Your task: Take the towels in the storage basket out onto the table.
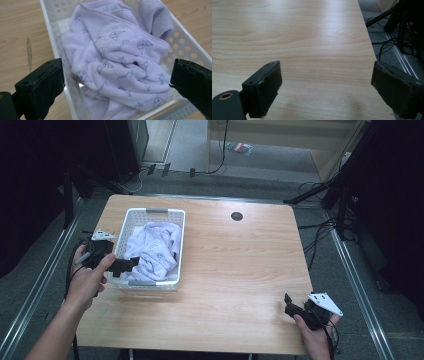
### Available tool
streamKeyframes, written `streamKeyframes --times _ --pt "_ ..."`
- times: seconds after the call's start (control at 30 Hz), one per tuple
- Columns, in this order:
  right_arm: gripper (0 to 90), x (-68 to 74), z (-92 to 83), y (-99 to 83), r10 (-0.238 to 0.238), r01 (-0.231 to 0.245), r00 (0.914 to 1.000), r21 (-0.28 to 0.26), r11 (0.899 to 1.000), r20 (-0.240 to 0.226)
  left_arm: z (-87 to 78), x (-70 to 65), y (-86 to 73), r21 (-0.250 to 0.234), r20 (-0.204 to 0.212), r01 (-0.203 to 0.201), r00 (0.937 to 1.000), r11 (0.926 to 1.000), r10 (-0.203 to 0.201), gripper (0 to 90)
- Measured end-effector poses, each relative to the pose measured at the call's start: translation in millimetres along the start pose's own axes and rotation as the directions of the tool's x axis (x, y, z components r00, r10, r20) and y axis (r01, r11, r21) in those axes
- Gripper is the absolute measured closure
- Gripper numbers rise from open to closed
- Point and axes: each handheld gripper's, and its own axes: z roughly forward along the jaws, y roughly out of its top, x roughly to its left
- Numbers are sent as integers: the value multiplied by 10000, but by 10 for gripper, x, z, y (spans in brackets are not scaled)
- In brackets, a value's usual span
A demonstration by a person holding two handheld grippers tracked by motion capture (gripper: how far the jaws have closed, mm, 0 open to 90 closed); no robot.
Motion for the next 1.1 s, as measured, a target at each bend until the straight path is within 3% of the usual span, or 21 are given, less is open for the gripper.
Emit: streamKeyframes --times 0.43,0.5,0.63,0.9,1.0,1.1 --pt "100 -3 -1 -1 -7 6 10000 -16 10000 -59 314 -52 212 938 123 -8 9999 9956 -4 0" --pt "100 -2 -1 -1 -13 13 10000 -25 10000 -56 392 -59 244 1270 -63 -177 9998 9917 186 0" --pt "100 0 -1 -1 -26 26 10000 -12 10000 -48 458 -61 279 1439 -11 -245 9997 9893 249 0" --pt "100 0 -1 -1 -32 32 10000 -9 10000 -39 716 -89 398 2170 328 -258 9993 9758 191 0" --pt "100 -2 -1 -1 -15 15 10000 -24 10000 -55 807 -109 429 2380 16 -314 9995 9708 319 0" --pt "100 -1 -2 -1 -15 14 10000 -30 10000 -68 920 -82 447 2648 -15 -45 10000 9643 51 0"
